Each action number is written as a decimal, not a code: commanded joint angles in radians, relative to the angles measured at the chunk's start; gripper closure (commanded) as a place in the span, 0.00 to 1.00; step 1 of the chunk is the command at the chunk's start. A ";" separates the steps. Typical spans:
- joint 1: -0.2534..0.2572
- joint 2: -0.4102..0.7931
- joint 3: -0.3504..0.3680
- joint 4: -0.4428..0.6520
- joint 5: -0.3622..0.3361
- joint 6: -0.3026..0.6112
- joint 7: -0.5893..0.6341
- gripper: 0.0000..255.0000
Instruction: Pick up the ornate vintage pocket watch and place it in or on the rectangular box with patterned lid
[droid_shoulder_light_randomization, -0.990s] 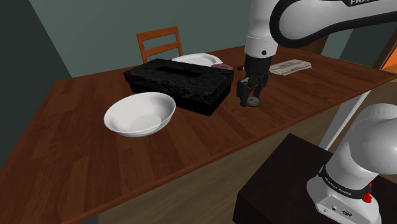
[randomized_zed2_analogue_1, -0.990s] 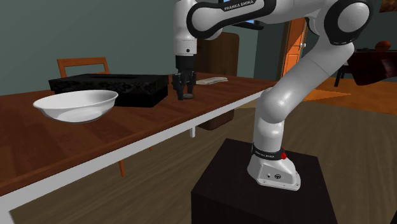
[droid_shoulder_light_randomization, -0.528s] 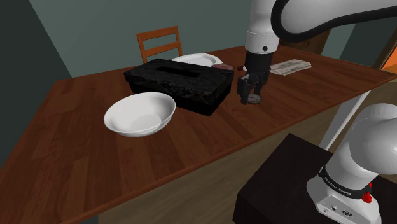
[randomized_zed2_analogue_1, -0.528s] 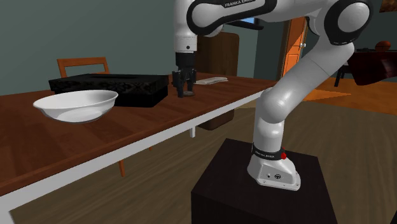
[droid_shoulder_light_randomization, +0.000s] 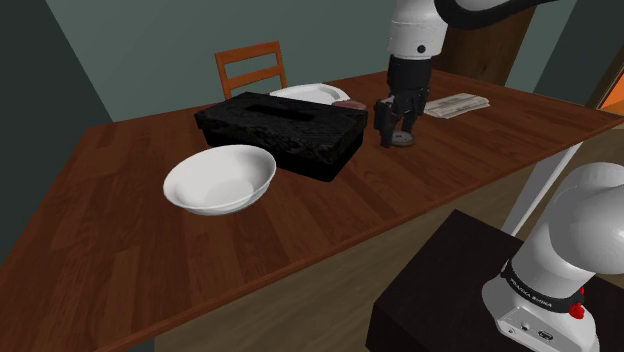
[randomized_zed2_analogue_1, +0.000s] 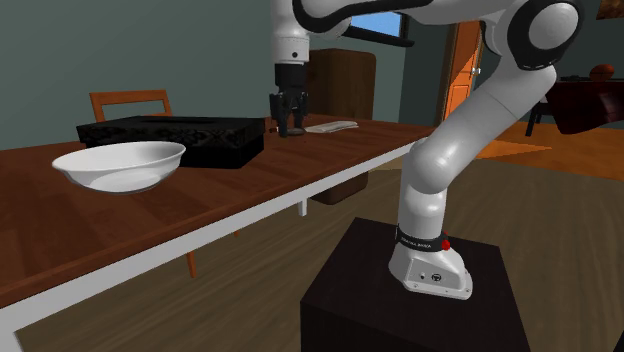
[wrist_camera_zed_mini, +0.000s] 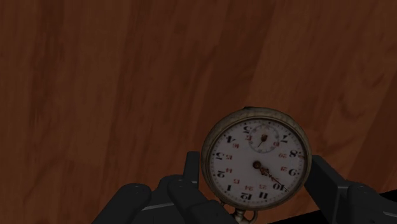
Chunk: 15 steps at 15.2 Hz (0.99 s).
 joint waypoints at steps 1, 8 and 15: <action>-0.002 0.004 -0.004 0.030 -0.004 -0.027 -0.001 1.00; -0.007 0.024 -0.012 0.139 -0.012 -0.116 0.003 1.00; -0.012 0.054 -0.018 0.256 -0.020 -0.203 0.008 1.00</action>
